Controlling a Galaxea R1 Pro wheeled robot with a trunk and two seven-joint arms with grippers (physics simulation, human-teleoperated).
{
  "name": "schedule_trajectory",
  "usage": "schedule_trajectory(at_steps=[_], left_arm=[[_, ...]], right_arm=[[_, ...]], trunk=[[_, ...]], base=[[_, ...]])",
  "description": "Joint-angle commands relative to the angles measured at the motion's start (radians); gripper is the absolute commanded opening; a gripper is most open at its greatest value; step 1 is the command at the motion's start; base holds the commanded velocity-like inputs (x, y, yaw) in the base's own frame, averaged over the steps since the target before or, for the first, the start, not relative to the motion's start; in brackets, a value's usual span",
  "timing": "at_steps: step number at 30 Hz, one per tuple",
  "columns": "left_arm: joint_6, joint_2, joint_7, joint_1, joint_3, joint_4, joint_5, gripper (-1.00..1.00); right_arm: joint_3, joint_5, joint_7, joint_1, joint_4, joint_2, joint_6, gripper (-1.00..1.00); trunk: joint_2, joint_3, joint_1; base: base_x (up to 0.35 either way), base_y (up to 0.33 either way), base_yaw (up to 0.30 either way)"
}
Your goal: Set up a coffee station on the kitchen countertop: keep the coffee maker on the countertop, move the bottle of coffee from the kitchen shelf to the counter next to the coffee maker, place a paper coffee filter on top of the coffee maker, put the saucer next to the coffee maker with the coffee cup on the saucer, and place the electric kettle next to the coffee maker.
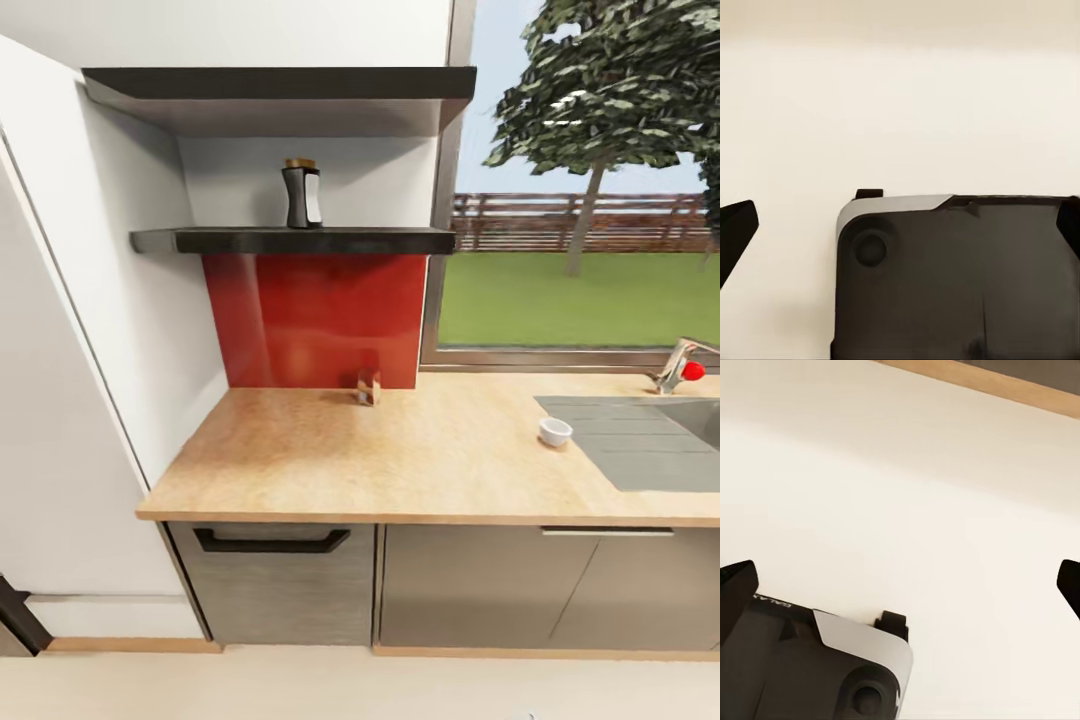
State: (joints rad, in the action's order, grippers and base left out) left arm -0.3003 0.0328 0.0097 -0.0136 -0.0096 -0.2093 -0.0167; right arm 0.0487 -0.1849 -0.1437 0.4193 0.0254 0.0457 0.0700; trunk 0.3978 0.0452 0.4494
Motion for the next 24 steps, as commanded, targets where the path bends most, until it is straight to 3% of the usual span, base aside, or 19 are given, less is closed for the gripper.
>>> schedule_trajectory(at_steps=[1,16,20,24], left_arm=[[-0.003,0.000,0.001,0.000,-0.001,0.001,-0.002,1.00],[-0.005,0.004,0.004,0.003,-0.009,0.001,0.003,1.00],[-0.007,0.007,0.006,0.003,-0.014,-0.007,0.008,1.00],[-0.032,0.012,0.000,-0.006,-0.025,-0.132,0.022,1.00]], right_arm=[[0.004,-0.004,-0.001,0.001,-0.001,0.000,0.004,1.00],[0.003,-0.002,0.001,0.001,0.001,0.001,0.005,1.00],[0.003,-0.002,0.001,0.001,0.001,0.000,0.005,1.00],[0.003,-0.003,0.001,0.001,0.000,0.001,0.004,1.00]], trunk=[[0.002,0.002,0.001],[0.002,0.002,0.001],[0.002,0.002,0.001],[0.002,0.002,0.001]], base=[[0.013,0.334,-0.002],[0.002,0.331,0.000],[0.000,0.075,0.000],[0.000,0.008,0.000]])
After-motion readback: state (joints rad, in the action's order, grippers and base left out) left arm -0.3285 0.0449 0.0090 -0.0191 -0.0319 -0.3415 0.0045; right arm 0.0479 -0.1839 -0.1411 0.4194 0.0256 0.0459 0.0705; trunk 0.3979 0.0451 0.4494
